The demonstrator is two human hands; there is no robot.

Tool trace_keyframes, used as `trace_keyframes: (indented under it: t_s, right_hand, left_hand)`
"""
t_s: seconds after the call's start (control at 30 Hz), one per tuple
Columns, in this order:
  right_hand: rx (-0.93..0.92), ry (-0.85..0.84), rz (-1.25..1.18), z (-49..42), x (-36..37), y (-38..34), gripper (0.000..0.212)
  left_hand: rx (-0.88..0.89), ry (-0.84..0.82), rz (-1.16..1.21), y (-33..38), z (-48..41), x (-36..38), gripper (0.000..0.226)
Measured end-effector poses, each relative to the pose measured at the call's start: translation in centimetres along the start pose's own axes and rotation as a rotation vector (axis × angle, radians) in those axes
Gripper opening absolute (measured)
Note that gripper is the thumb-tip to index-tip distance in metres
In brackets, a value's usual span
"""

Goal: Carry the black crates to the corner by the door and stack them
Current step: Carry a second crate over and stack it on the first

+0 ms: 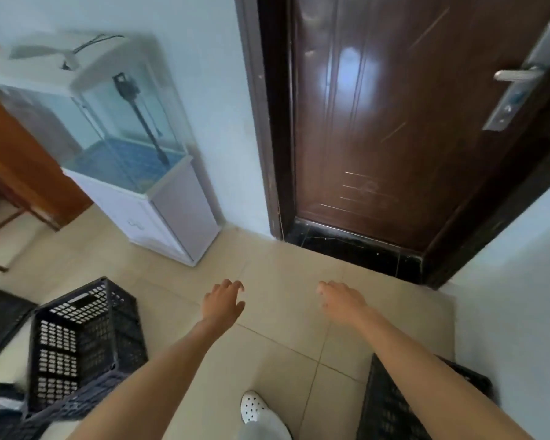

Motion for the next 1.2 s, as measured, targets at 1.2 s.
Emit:
trace_keyframes:
  t_s: [1.2]
  right_hand:
    - [-1.13,-0.278,0.488,-5.3,9.4,-94.7,0.028]
  left_hand:
    - [-1.06,0.361,0.375,-74.3,39.0,-9.2,0.047]
Point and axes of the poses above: each hand's wrist, its own z-axis away from the middle knuckle, its own x-axis out of the palm, y = z × x, the point moved 6 cm from there along -z, towards the middle knuckle, and after that the axes turned 9 degrees about z, right-handed, at the moved point
